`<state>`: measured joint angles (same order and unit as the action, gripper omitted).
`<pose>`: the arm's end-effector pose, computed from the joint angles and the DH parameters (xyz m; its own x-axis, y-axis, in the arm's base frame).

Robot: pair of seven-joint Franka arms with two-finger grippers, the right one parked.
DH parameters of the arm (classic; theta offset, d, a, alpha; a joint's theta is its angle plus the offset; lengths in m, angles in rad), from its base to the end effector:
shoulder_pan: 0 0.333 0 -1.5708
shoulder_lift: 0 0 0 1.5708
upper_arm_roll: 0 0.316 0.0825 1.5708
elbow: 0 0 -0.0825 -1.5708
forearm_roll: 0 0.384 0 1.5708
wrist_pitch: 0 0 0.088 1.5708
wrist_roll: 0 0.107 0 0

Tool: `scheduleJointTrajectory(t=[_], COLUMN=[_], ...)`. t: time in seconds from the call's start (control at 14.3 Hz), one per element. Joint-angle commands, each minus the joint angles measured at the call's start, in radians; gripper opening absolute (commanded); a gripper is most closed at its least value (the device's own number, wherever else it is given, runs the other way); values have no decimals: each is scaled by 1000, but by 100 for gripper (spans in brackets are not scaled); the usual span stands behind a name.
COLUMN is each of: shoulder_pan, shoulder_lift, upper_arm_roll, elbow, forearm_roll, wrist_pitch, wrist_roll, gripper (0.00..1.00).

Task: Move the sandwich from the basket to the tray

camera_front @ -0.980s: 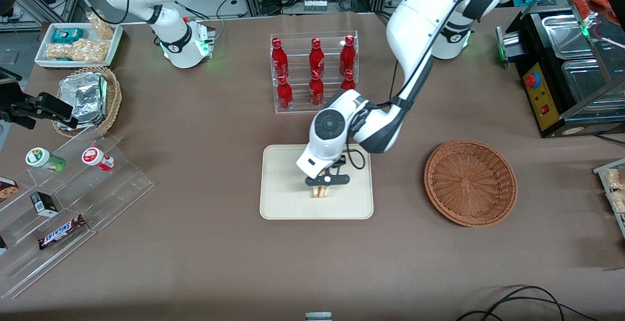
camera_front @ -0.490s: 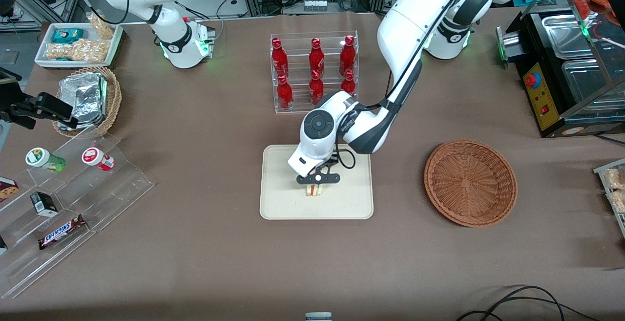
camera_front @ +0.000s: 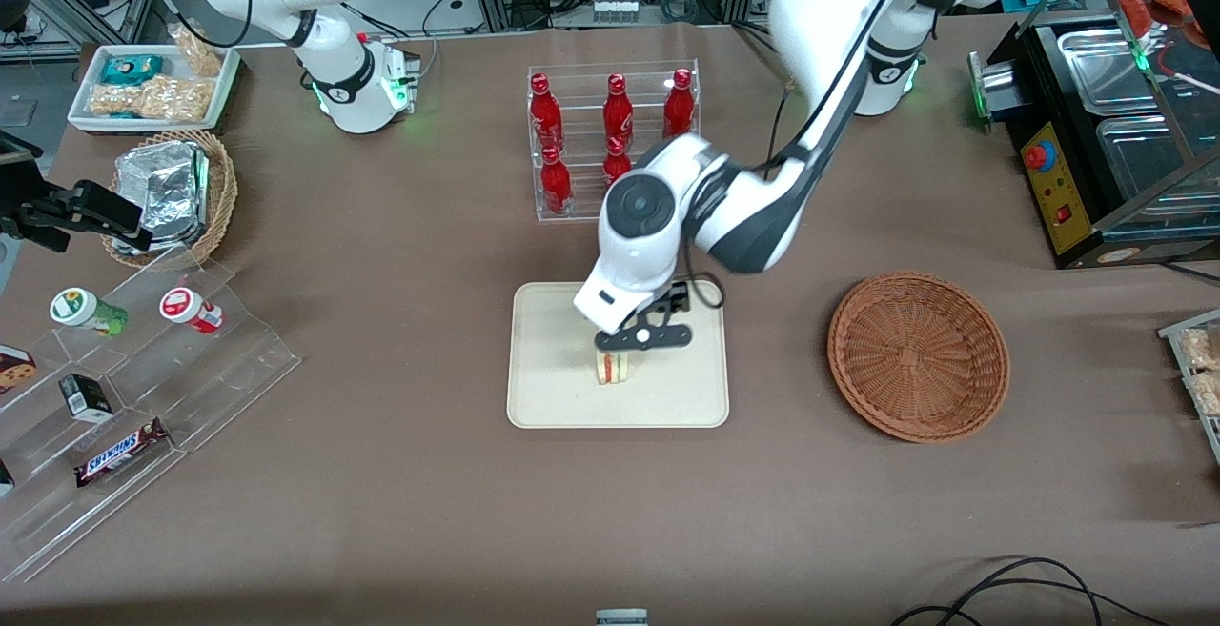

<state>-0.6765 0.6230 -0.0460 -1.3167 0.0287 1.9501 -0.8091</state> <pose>0.5525 -0.4746 0.3742 0.9964 0.0848 0.0076 0.0848 -0.9964 0.0080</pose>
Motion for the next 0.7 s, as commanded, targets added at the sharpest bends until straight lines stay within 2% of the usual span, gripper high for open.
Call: scheduleJointTrajectory(t=[0.0, 0.14, 0.49, 0.63], shoulder_pan=[-3, 14, 150, 205], shoulder_lift=[-126, -161, -281, -342], upper_arm_roll=[66, 104, 106, 106], elbow=[-99, -149, -292, -369], forearm_roll=[10, -4, -6, -6], wrist_pitch=[-71, -88, -82, -83], wrist_roll=[-24, -21, 8, 91], gripper=[100, 100, 100, 100])
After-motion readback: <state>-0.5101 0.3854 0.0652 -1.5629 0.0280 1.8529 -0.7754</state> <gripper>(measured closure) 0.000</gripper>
